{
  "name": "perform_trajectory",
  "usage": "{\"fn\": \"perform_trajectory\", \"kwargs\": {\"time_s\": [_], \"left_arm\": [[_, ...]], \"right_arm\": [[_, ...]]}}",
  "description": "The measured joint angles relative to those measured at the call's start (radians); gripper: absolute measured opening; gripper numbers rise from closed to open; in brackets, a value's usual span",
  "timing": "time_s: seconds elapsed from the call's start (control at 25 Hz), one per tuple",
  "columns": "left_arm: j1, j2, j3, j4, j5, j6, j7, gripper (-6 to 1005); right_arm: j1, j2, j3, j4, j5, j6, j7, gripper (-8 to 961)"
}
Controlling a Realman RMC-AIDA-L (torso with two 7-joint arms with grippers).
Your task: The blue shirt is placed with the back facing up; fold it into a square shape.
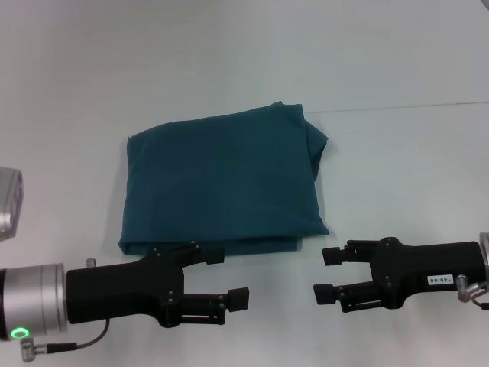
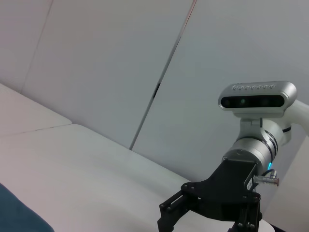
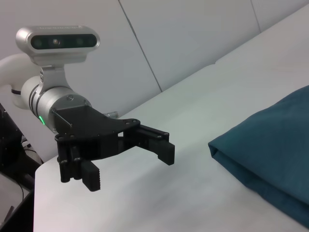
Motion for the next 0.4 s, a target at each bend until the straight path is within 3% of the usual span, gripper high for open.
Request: {"fn": "perform_trajectory", "kwargs": {"time_s": [0.4], "left_arm": [[0.0, 0.0, 0.0, -0.003, 0.001, -0.004, 0.0, 969]], "right_arm": [[0.0, 0.0, 0.001, 0.0, 0.0, 0.0, 0.0, 894]]}}
